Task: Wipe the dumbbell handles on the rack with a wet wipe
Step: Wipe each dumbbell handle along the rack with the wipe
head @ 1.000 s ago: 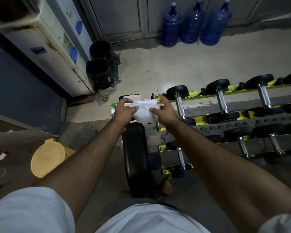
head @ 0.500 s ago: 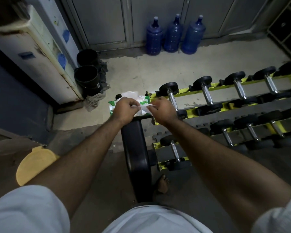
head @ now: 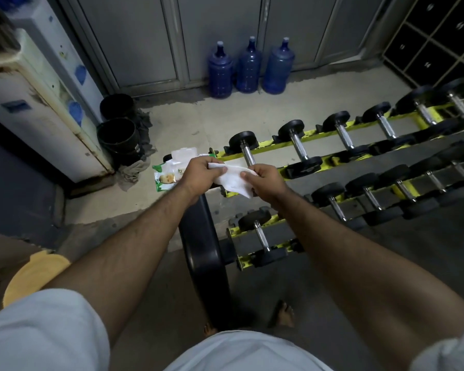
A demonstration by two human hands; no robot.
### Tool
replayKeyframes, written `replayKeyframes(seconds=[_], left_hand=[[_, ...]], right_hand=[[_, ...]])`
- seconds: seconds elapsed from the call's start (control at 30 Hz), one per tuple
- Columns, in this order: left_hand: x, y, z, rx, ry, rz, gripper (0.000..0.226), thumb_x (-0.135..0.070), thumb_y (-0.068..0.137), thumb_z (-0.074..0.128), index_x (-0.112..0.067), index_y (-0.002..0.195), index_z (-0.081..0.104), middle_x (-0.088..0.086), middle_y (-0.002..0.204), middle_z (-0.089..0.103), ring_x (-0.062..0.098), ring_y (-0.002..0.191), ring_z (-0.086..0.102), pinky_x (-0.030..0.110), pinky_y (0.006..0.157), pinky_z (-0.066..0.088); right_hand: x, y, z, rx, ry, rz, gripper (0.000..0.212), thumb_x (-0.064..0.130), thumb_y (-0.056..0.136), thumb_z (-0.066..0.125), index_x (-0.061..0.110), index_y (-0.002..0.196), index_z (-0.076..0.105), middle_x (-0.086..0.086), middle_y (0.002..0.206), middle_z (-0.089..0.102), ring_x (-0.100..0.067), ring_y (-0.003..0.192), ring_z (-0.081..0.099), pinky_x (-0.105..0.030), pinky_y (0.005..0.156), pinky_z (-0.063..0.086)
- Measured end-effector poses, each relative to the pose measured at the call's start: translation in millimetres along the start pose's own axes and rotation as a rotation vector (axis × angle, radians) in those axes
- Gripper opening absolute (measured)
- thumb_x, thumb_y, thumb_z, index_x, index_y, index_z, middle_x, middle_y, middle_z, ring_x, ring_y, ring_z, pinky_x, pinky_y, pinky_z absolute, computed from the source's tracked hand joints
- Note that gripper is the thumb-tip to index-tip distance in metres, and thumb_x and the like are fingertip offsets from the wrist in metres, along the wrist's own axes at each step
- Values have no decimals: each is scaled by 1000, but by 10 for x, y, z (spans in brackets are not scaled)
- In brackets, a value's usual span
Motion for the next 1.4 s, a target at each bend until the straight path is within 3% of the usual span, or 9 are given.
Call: replayKeyframes(seconds=[0.13,0.23,0.33,0.53,0.73,0.87,1.0,1.13,1.4], left_hand=[[-57,10,420,39,-56,-78,10,-9,97,60,-9,91,68,16,91,66,30,84,64,58,87,56],[-121,-6,868,93,-76,-133,16,-13,101,53,-8,96,67,12,92,66,26,83,64,43,80,58],[-167,51,1375,69,-100,-183,19,-14,104,49,-2,105,63,14,97,65,23,80,65,29,63,59],[-108,117,1965,60,19,-227,20,-10,89,71,-8,107,65,13,109,70,25,96,69,35,77,61],[-133,227,2343,-18,-48,-320,38,19,79,61,-10,104,62,19,116,59,35,100,66,41,80,61],[-143,333,2352,-27,-20,-346,34,15,83,58,-13,101,64,10,108,60,30,98,66,40,80,61],[-54,568,2275,-76,-86,-372,13,0,92,60,-9,99,67,14,104,69,23,83,68,29,65,58],[34,905,2128,-210,-102,-340,11,-1,92,63,-5,101,68,18,104,69,31,88,69,34,67,61],[-218,1337,2050,-351,470,15,10,-11,85,69,-6,94,72,4,87,70,22,80,63,27,66,49]], right_hand=[[-200,-20,-368,-33,215,95,13,19,93,70,6,91,66,-9,83,65,-22,76,62,-32,60,54],[-437,6,-630,41,277,202,22,23,89,75,11,104,64,-16,107,67,-32,97,67,-34,63,57],[-640,114,-1132,12,187,186,20,18,88,76,13,101,61,-14,105,67,-29,94,66,-33,62,57],[-718,187,-1605,-51,100,79,29,33,85,73,13,102,61,-12,100,69,-31,93,70,-55,77,61],[-911,362,-1993,-151,23,87,23,36,94,68,15,95,59,-6,93,68,-24,89,68,-47,77,61],[-997,517,-2010,-131,-25,101,28,45,90,70,21,98,59,0,94,66,-19,88,67,-37,69,61],[-1032,751,-1965,-80,52,109,29,41,90,72,17,103,63,-1,97,68,-18,90,68,-37,74,62],[-1117,1080,-1837,37,171,240,25,32,98,64,8,102,66,-15,106,71,-29,98,67,-42,84,57],[-975,1550,-1520,-30,185,363,10,16,98,62,8,102,66,-2,84,65,-19,80,62,-24,62,48]])
Point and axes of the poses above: each hand's wrist, its own y-axis towards the middle knuckle, its own z-axis out of the palm, x = y × z, the point moved 7 cm from there along y, towards the middle knuckle
